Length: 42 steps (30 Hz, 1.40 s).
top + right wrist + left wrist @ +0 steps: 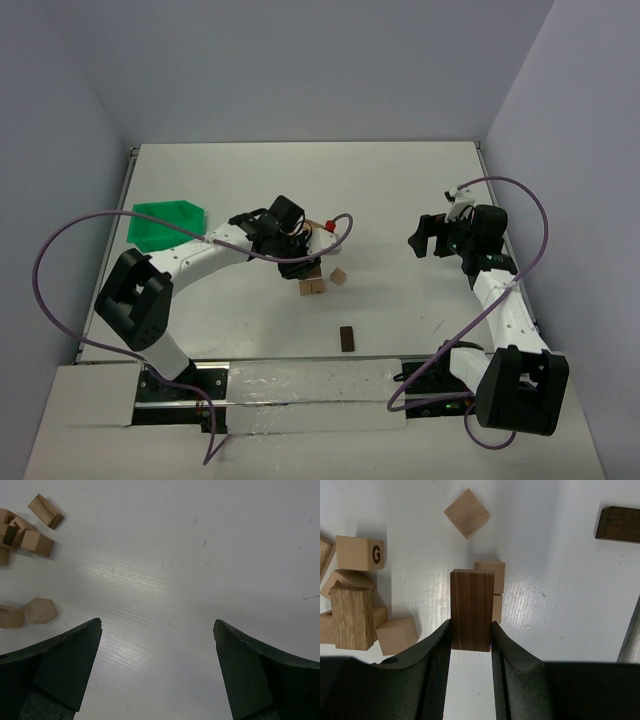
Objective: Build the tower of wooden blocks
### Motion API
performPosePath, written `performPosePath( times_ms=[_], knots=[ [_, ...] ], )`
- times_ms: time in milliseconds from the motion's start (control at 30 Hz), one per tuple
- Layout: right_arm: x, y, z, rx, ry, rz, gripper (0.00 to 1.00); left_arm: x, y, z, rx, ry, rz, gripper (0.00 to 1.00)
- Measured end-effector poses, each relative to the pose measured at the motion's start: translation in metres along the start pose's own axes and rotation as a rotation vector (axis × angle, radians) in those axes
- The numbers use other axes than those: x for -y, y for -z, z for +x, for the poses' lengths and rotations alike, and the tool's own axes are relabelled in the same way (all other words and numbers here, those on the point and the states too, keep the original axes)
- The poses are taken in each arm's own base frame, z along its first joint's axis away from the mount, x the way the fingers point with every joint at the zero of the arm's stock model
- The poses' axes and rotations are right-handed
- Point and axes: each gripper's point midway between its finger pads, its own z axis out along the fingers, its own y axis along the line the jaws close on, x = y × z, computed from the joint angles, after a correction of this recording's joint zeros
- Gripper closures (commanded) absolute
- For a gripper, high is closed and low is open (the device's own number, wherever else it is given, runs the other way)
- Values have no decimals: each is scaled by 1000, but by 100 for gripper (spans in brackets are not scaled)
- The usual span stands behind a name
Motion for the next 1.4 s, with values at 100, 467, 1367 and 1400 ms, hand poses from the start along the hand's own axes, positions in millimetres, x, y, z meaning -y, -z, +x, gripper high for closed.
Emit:
performPosePath(
  times_ms=[100,467,1367,1400],
  knots=[
    [0,0,0,0,0,0,0,2,-3,1,-2,2,11,78],
    [0,0,0,0,0,0,0,7,-12,6,-22,4,37,74],
    [0,0,0,-1,0,0,0,11,-22,16,-40,-6,60,67],
    [0,0,0,-1,0,0,0,11,-22,17,-41,-6,61,67]
  ],
)
